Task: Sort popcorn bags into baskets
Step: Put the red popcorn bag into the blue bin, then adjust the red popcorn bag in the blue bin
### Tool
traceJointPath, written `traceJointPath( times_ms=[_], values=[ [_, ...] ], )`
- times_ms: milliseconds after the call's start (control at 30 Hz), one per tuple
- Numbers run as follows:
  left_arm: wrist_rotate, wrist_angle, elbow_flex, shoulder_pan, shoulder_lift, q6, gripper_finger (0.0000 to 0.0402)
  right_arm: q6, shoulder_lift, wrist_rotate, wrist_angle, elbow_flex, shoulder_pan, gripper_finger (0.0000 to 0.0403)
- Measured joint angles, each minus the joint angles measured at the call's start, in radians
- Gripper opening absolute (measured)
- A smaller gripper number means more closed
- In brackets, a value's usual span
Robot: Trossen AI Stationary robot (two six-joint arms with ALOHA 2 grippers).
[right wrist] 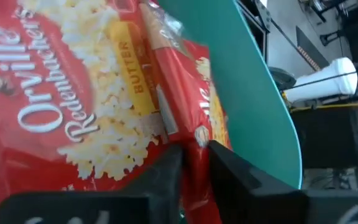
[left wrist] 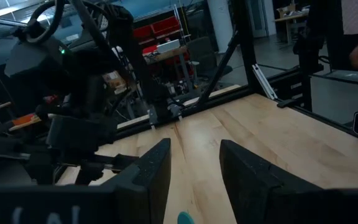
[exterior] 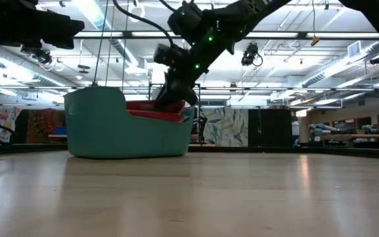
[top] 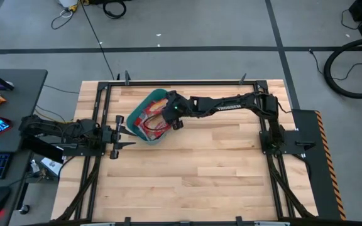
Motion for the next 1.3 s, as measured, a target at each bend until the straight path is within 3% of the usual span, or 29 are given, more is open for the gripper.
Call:
traceJointPath(
  times_ms=[267, 667, 1000, 1100, 1300],
  values=[
    [0.000, -0.001, 0.000, 0.000, 0.000, 0.000, 0.0142, 0.088, 0.000, 0.140, 0.011, 0.033, 0.041, 0.0149],
    [0.000, -0.012, 0.000, 0.000, 0.000, 0.000, 0.0142, 0.172, -0.001, 0.283, -0.078, 0.110, 0.146, 0.0154],
    [0.000, -0.013, 0.000, 0.000, 0.000, 0.000, 0.0142, 0.351, -0.001, 0.142, -0.315, 0.112, 0.169, 0.0154],
    [0.000, -0.012, 0.000, 0.000, 0.000, 0.000, 0.0142, 0.382, -0.001, 0.077, -0.346, 0.111, 0.168, 0.0154],
    [0.000, -0.012, 0.000, 0.000, 0.000, 0.000, 0.0142, 0.364, -0.001, 0.055, -0.341, 0.103, 0.161, 0.0154]
  ],
)
